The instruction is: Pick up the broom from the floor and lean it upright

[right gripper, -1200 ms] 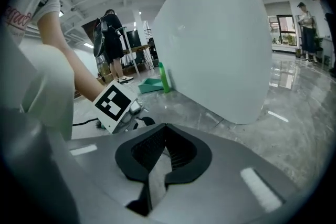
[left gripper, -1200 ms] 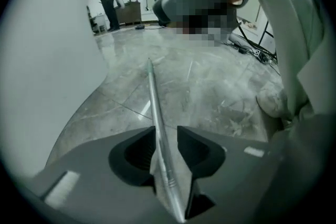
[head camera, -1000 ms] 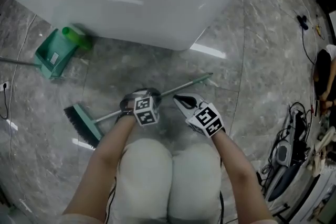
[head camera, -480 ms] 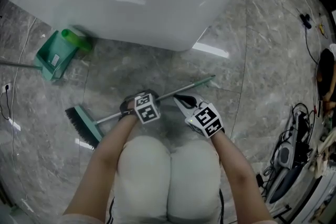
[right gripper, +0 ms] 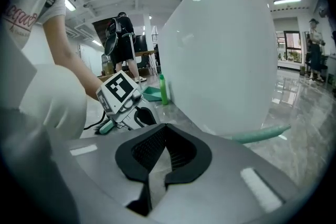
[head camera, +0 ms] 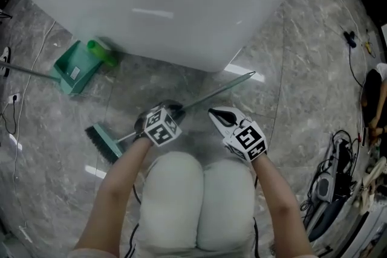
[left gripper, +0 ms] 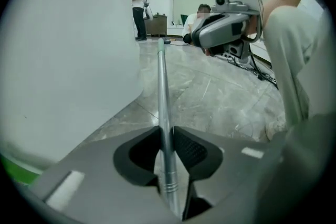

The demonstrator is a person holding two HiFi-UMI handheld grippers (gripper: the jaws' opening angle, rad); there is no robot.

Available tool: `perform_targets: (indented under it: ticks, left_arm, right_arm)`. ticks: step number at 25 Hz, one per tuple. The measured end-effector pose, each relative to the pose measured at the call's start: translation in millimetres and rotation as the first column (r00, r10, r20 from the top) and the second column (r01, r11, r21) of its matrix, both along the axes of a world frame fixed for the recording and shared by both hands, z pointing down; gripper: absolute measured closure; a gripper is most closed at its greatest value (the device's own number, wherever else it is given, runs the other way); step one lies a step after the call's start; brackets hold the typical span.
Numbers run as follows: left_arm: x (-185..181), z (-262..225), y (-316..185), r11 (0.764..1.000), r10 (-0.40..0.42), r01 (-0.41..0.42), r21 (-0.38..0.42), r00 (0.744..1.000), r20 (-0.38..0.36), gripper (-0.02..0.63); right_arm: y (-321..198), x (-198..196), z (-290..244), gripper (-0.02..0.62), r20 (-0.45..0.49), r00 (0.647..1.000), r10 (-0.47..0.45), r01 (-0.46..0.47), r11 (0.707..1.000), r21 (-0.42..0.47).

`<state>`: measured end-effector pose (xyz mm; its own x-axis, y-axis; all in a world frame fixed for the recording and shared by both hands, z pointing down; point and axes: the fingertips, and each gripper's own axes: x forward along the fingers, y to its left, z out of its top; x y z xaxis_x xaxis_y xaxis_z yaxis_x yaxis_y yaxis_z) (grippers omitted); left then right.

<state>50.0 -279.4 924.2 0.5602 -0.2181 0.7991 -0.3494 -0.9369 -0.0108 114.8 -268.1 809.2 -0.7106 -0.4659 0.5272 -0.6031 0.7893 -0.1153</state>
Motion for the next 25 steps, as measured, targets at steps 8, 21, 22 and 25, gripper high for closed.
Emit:
perform_targets:
  ticks: [8,21,22,25]
  left_arm:
    - [-11.6,-91.9,-19.0,0.979,-0.055,0.084,0.188,0.987,-0.154,0.522]
    - [-56.2,-232.1,-65.5,0.821,-0.173,0.382,0.424,0.874,-0.454,0.522]
    - [-60.1,-241.9,-74.8,0.802,-0.189,0.414,0.431,0.86,-0.474,0.522]
    - [-69.2,-258.4,-100.4,0.746,-0.242,0.497,0.444,0.823,-0.514,0.522]
  right_arm:
    - [-8.0,-30.4,-57.2,0.594,-0.005,0.996,-0.084,0.084,0.986,0.147]
    - [-30.2,-54.2,-112.0,0.594,0.034,0.997,-0.075,0.064,0.964,0.257]
    - [-34.8,-55.0,-117.2,0.594,0.043,0.997,-0.066,0.052,0.963,0.265]
    - [-43.9,-56.5,-127.4,0.594,0.072,0.997,-0.042,0.02,0.96,0.281]
